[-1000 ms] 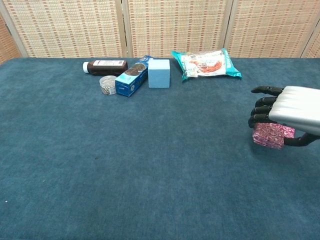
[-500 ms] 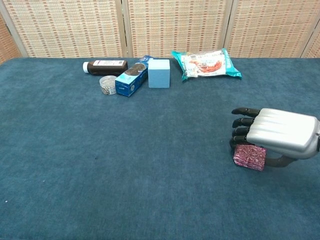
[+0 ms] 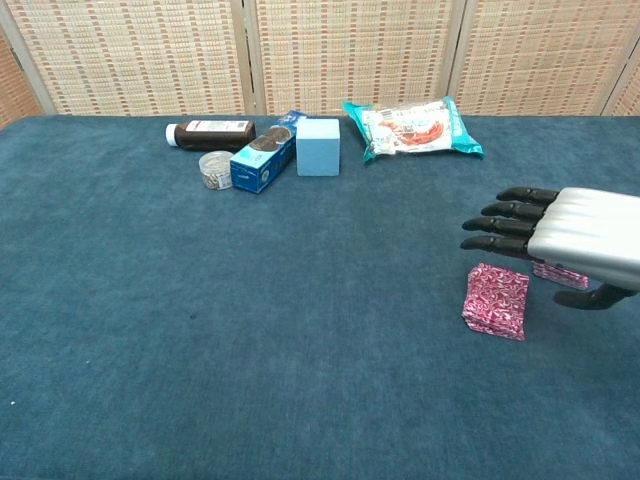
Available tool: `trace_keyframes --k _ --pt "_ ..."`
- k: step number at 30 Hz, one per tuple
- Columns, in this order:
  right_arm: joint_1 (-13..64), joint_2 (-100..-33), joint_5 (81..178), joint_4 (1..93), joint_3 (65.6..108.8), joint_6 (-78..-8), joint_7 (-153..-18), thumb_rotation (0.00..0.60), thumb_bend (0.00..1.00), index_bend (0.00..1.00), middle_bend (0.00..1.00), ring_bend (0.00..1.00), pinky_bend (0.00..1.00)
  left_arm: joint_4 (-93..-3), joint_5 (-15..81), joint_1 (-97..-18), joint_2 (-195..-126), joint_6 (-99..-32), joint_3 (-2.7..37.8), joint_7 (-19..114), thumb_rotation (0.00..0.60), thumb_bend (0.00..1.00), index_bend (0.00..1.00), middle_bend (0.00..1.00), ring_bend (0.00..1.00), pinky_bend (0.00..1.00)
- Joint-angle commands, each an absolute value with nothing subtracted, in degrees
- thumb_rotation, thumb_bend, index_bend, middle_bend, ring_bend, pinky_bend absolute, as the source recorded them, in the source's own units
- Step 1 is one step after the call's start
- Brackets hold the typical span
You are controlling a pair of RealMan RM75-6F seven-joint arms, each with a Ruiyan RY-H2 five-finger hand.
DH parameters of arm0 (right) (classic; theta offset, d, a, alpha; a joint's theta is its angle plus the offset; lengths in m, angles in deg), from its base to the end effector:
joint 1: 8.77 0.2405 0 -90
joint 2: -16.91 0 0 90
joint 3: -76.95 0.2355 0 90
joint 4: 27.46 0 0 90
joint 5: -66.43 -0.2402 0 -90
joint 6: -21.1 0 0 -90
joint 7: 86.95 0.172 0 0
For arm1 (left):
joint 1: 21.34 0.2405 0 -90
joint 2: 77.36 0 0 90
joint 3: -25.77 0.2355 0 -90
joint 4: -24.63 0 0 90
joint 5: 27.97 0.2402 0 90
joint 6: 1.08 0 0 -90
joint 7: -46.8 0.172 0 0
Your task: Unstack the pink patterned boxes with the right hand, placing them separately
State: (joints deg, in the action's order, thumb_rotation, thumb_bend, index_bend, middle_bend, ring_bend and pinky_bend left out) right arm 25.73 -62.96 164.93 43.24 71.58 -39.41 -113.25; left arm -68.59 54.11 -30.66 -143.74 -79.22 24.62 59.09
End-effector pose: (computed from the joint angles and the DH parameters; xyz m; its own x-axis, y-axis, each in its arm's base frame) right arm -0.2417 -0.3093 -0.0242 0.9114 0.1135 0.3956 -0.2316 -0.6533 0.7208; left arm -0.2999 0.2238 0.0878 0.5339 0.1240 0.8364 0.8450 -0.0431 -0.5330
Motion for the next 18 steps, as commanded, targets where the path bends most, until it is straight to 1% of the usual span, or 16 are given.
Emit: trace_keyframes --k 1,6,9,18 --pt "25.8 -61.3 163.8 42.7 72.1 -38.7 -112.0 0.6 0.23 0.0 0.0 0.0 0.0 -68.5 54.2 -30.8 -143.8 -78.9 24.7 59.0 0.6 0.46 0.0 0.0 0.0 0.14" --pt "26.8 -59.8 162.7 39.6 72.3 -36.6 -107.4 0.6 0.23 0.0 0.0 0.0 0.0 -68.3 54.0 -31.3 -144.0 -77.7 24.9 59.5 0.6 0.46 0.0 0.0 0.0 0.14" --pt "27.2 -59.5 163.1 37.4 71.7 -35.8 -104.4 0.6 0.23 0.0 0.0 0.0 0.0 -68.2 54.5 -31.5 -144.2 -77.6 24.9 59.2 0.6 0.46 0.0 0.0 0.0 0.14" --pt "27.4 -61.2 163.8 31.5 70.6 -35.0 -99.6 0.6 0.23 0.0 0.0 0.0 0.0 -68.1 53.5 -31.8 -144.3 -77.0 24.7 59.0 0.6 0.47 0.0 0.0 0.0 0.14"
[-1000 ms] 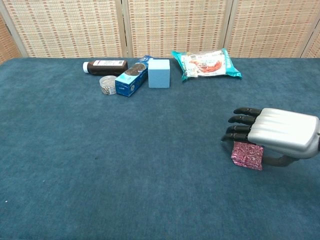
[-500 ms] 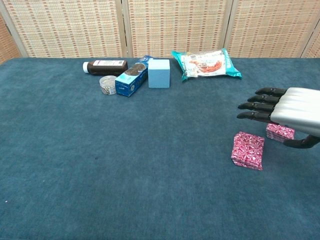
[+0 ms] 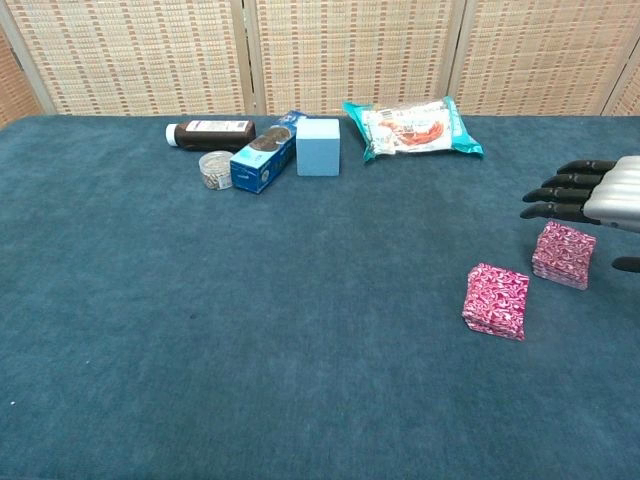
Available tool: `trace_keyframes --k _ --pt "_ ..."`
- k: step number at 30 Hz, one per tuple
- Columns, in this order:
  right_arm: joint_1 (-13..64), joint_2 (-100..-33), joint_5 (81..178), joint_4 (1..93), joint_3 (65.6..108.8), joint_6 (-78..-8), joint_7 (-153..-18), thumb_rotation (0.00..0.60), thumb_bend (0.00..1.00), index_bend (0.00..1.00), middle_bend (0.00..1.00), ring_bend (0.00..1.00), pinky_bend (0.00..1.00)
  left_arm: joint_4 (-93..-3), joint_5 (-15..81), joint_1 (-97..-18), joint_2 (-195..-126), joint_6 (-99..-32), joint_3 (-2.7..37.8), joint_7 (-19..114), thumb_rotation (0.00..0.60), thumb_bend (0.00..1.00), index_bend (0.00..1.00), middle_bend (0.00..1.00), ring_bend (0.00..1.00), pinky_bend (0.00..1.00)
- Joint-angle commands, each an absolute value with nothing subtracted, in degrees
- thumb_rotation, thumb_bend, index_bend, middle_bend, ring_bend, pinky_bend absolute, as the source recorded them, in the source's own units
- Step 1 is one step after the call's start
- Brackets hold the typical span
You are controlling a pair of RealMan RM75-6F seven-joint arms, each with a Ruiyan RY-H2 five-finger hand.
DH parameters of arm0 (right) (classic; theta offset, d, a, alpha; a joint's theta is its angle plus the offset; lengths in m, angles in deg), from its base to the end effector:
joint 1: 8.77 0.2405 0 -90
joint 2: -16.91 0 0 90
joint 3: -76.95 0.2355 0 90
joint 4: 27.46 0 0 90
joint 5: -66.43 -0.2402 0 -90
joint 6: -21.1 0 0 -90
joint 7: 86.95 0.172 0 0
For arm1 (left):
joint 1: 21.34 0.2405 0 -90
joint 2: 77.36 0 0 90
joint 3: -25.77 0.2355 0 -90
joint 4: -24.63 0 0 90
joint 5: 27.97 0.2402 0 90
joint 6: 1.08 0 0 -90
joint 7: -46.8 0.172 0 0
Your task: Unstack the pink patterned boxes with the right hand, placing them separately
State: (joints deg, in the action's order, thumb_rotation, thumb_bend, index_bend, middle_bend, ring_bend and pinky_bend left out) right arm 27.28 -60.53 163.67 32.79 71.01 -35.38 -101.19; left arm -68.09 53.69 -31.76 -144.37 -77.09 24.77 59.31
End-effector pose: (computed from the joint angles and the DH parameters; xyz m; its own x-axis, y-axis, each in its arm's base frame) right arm -0.2948 -0.3512 0.0189 0.9424 0.0008 0.3345 -0.2686 -0.5943 0.7580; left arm -0.2997 0.2280 0.0792 0.5355 0.1539 0.8304 0.8439 -0.0610 -0.5330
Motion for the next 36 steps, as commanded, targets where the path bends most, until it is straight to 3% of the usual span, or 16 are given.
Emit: trace_keyframes --k 1,6,11,36 --pt "27.5 -61.5 163.9 30.8 70.5 -34.8 -98.9 0.6 0.23 0.0 0.01 0.0 0.0 -68.0 53.3 -31.8 -144.3 -77.1 24.6 58.9 0.6 0.47 0.0 0.0 0.0 0.14" --pt "27.6 -63.2 164.5 27.9 70.2 -35.2 -97.3 0.6 0.23 0.06 0.06 0.0 0.0 -67.9 52.8 -31.8 -144.4 -77.0 24.4 59.2 0.6 0.47 0.0 0.0 0.0 0.14" --pt "28.0 -65.0 165.3 25.7 70.1 -35.8 -95.5 0.6 0.23 0.15 0.17 0.01 0.0 -67.8 52.6 -31.9 -144.4 -77.1 24.3 59.1 0.6 0.46 0.0 0.0 0.0 0.14" --pt "28.7 -67.3 164.8 23.4 70.2 -35.3 -96.4 0.6 0.23 0.21 0.22 0.04 0.0 -68.1 52.4 -31.9 -144.1 -77.0 24.4 58.8 0.6 0.46 0.0 0.0 0.0 0.14"
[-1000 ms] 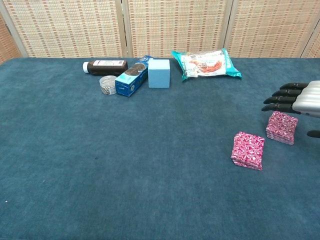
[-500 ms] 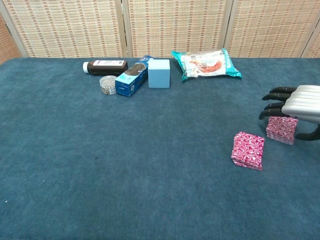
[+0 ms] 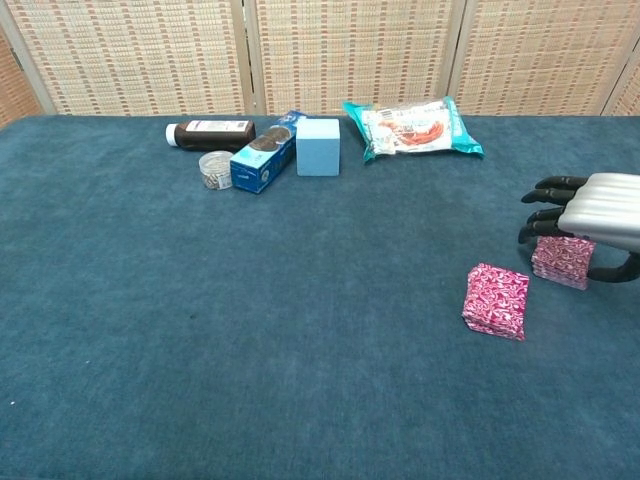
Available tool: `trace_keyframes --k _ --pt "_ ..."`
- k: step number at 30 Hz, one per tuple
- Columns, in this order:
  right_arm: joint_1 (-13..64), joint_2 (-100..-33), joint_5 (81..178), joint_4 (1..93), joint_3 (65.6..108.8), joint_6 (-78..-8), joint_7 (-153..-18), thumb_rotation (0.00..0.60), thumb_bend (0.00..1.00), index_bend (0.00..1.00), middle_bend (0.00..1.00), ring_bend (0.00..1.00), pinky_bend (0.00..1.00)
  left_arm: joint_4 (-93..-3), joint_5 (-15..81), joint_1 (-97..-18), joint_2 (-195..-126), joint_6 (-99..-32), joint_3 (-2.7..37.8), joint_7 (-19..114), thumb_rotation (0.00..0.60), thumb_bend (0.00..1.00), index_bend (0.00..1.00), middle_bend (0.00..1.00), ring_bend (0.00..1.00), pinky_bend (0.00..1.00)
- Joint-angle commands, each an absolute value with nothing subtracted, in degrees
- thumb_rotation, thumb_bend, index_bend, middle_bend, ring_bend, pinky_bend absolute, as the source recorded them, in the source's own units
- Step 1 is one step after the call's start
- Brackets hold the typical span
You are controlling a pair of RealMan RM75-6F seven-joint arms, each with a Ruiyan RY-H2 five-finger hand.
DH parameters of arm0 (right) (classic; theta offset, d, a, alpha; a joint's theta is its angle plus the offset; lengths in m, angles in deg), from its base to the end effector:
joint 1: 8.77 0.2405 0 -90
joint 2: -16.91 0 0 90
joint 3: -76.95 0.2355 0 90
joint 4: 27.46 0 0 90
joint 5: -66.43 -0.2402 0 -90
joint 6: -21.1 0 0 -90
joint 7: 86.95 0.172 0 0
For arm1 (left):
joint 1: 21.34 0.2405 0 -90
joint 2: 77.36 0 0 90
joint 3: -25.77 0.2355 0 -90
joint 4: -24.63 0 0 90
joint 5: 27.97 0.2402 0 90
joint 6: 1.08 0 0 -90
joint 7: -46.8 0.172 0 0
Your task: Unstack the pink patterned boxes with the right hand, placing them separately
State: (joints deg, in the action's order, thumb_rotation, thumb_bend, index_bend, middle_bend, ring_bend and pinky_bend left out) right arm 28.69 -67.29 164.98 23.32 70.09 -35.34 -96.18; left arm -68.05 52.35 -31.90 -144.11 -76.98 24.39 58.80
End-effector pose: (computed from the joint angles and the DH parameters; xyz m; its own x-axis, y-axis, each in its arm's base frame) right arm -0.2977 -0.3643 -0.0027 0.9378 0.0004 0.3471 -0.2746 -0.6108 0.7427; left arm -0.3030 0.2307 0.0829 0.5271 0.1528 0.8360 0.8484 -0.0379 -0.5280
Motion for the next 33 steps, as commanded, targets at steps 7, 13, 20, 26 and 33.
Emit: trace_keyframes --k 7,13,20,26,33 --pt "28.7 -67.3 164.0 23.7 70.5 -34.4 -97.6 0.6 0.23 0.21 0.22 0.04 0.0 -68.1 52.3 -31.9 -144.1 -77.0 24.4 58.8 0.6 0.46 0.0 0.0 0.0 0.14" --pt "28.8 -67.4 163.8 23.9 70.5 -34.3 -97.9 0.6 0.23 0.21 0.22 0.04 0.0 -68.2 52.4 -31.9 -144.1 -77.0 24.5 58.9 0.6 0.46 0.0 0.0 0.0 0.14" --pt "28.6 -67.8 163.7 23.3 70.5 -34.5 -98.4 0.6 0.23 0.25 0.25 0.06 0.0 -68.1 52.4 -31.9 -144.1 -77.0 24.5 59.0 0.6 0.46 0.0 0.0 0.0 0.14" --pt "28.5 -68.1 163.4 23.3 70.7 -34.5 -98.9 0.6 0.23 0.28 0.26 0.07 0.0 -68.1 52.5 -31.9 -144.1 -77.1 24.5 59.1 0.6 0.46 0.0 0.0 0.0 0.14" --pt "28.4 -68.2 163.5 23.4 70.8 -35.2 -98.9 0.6 0.23 0.37 0.33 0.14 0.0 -68.1 52.5 -32.0 -144.1 -77.1 24.6 59.1 0.6 0.46 0.0 0.0 0.0 0.14"
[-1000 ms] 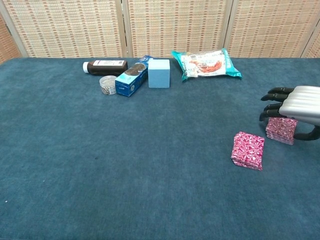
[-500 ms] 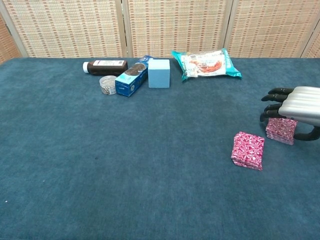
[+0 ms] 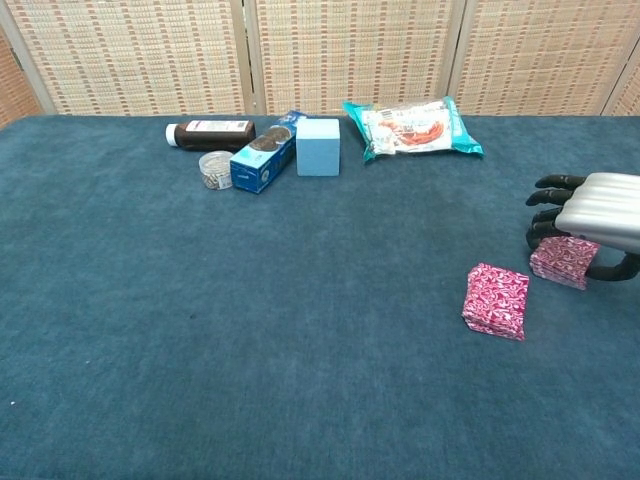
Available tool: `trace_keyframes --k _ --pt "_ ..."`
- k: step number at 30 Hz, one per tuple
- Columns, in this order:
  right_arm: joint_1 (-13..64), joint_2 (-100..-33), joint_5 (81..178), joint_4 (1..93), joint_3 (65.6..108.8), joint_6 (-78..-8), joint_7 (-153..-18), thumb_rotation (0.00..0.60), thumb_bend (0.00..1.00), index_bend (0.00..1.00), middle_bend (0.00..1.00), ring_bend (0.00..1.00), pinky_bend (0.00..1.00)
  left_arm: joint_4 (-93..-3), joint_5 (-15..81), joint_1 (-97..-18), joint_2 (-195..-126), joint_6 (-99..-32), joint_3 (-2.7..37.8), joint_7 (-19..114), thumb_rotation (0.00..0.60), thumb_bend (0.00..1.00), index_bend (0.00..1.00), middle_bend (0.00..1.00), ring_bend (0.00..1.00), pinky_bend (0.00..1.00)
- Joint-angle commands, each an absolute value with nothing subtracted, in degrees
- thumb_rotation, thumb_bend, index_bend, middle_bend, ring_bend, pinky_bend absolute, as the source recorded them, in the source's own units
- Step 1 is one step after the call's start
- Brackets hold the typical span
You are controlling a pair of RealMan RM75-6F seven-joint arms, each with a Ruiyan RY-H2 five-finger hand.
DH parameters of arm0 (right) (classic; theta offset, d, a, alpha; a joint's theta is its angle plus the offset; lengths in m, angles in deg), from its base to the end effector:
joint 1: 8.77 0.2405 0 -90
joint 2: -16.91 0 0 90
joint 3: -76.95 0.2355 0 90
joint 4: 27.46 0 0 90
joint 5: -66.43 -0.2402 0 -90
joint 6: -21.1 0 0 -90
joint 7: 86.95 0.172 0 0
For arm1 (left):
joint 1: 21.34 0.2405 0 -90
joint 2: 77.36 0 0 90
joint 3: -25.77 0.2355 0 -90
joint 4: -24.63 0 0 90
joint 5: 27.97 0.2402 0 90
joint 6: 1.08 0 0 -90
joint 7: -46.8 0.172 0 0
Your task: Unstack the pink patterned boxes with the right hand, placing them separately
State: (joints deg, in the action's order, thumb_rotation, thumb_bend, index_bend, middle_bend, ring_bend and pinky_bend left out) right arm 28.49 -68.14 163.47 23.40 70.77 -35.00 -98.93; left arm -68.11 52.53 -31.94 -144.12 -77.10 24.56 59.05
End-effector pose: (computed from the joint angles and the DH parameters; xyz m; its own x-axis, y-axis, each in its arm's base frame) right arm -0.2962 -0.3656 -0.0064 0.9421 0.0101 0.3353 -0.2641 -0.5939 0.7599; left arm -0.3023 0.2301 0.0824 0.5309 0.1526 0.8336 0.8462 -0.0423 -0.5312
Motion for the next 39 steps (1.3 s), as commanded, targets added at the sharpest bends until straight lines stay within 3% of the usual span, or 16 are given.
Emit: trace_keyframes --k 1,5,14,24,33,39 --pt "28.3 -68.4 163.3 23.1 70.9 -35.1 -99.4 0.6 0.23 0.41 0.35 0.16 0.0 -68.1 52.5 -32.0 -144.1 -77.0 24.6 59.1 0.6 0.46 0.0 0.0 0.0 0.14" --pt "28.1 -68.8 163.0 22.7 70.9 -35.0 -100.2 0.6 0.23 0.49 0.4 0.21 0.0 -68.1 52.5 -31.9 -144.1 -77.1 24.6 59.1 0.6 0.47 0.0 0.0 0.0 0.14" --pt "28.1 -68.9 163.2 23.0 71.0 -35.8 -100.3 0.6 0.23 0.55 0.43 0.25 0.01 -68.2 52.5 -31.9 -144.1 -77.1 24.6 59.1 0.6 0.47 0.0 0.0 0.0 0.14" --pt "27.5 -68.0 164.0 24.0 71.0 -38.6 -101.3 0.6 0.23 0.71 0.53 0.34 0.06 -68.2 52.5 -32.0 -144.1 -77.1 24.6 59.2 0.6 0.46 0.0 0.0 0.0 0.14" --pt "26.4 -64.7 166.6 29.8 69.9 -42.9 -103.2 0.6 0.23 0.73 0.54 0.35 0.06 -68.4 53.0 -31.8 -144.0 -77.5 24.8 59.2 0.6 0.46 0.0 0.0 0.0 0.14" --pt "24.2 -61.0 171.1 36.9 66.0 -46.0 -106.7 0.6 0.23 0.73 0.54 0.36 0.06 -68.5 53.3 -31.7 -144.0 -77.8 24.9 59.1 0.6 0.47 0.0 0.0 0.0 0.14"
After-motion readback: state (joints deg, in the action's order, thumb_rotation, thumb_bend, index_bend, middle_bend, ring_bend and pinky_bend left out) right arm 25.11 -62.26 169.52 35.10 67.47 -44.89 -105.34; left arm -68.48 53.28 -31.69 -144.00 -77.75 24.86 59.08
